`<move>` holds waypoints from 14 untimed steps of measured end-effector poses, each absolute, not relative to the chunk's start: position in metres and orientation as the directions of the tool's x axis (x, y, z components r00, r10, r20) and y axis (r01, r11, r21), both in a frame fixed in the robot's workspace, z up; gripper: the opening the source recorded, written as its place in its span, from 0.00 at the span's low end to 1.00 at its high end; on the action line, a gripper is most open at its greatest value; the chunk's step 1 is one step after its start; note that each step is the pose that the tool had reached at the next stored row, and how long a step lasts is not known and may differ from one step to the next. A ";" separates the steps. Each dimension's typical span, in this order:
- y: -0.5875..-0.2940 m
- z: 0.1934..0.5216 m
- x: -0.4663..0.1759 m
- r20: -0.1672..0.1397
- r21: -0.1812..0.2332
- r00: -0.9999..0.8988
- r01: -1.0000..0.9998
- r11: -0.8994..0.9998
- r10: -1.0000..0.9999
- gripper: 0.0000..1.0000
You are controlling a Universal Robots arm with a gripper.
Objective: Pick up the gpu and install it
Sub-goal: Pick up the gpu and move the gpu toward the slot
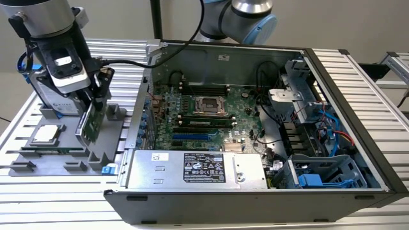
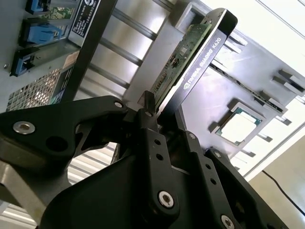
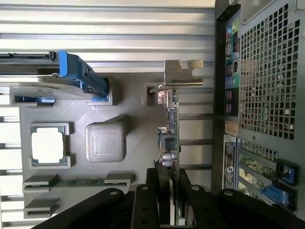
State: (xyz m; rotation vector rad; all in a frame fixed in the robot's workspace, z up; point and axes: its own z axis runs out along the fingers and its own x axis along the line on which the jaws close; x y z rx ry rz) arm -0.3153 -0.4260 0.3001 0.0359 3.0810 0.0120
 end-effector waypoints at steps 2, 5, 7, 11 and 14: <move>-0.426 0.302 -0.315 -0.060 0.009 -0.998 0.023 1.000 0.024 0.00; -0.426 0.305 -0.315 -0.060 0.009 -0.998 0.023 1.000 0.024 0.00; -0.426 0.307 -0.315 -0.060 0.009 -0.998 0.023 1.000 0.024 0.00; -0.426 0.311 -0.315 -0.060 0.010 -0.998 0.023 1.000 0.024 0.00; -0.426 0.313 -0.315 -0.061 0.012 -0.998 0.023 1.000 0.024 0.00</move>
